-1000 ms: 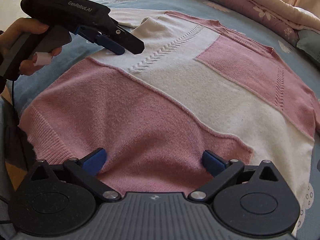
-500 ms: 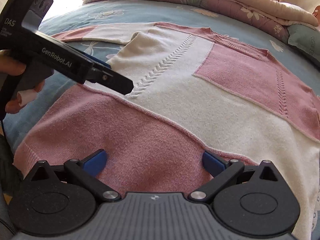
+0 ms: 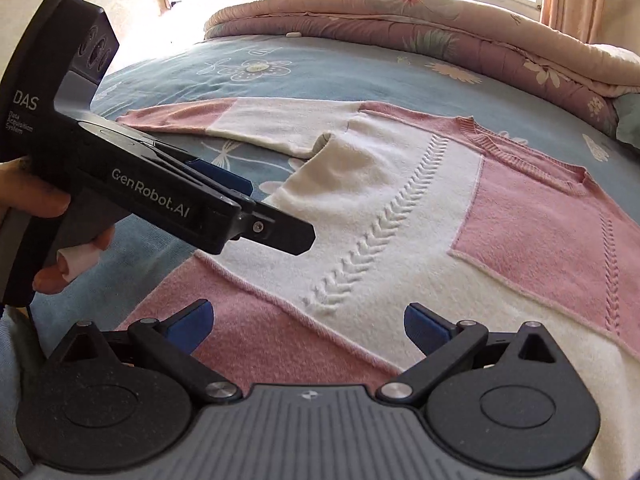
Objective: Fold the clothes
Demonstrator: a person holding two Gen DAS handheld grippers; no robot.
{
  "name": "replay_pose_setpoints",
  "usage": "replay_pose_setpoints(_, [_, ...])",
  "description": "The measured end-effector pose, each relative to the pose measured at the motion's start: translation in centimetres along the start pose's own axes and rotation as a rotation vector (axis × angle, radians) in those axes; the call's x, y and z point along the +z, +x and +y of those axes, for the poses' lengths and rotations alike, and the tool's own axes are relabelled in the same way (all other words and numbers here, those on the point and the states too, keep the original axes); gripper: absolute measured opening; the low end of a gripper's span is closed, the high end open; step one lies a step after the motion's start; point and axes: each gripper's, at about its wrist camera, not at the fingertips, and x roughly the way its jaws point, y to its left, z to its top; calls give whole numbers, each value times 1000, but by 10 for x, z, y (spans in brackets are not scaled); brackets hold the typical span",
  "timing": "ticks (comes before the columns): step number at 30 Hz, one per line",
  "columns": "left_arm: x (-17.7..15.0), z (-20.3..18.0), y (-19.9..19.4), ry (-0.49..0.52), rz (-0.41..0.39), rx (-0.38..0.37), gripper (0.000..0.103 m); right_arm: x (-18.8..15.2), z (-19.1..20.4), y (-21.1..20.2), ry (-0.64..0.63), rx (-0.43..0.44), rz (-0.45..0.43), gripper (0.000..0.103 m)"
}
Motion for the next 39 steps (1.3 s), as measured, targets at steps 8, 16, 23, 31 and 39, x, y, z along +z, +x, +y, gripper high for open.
replay_pose_setpoints(8, [5,-6,2,19,2,-14,96,-42,35,-26,-4,11,99,103])
replay_pose_setpoints(16, [6,-36,11,89,23,-73,96,-52,-12,-56,118,-81,57,103])
replay_pose_setpoints(23, [11,-67,23,161,45,-80,96,-92,-9,-74,136,-52,143,103])
replay_pose_setpoints(31, [5,-90,38,243,131,-86,96,-82,-84,-94,366,-137,44,103])
replay_pose_setpoints(39, [-5,-113,38,295,202,-127,96,-108,-83,-98,439,-80,164,103])
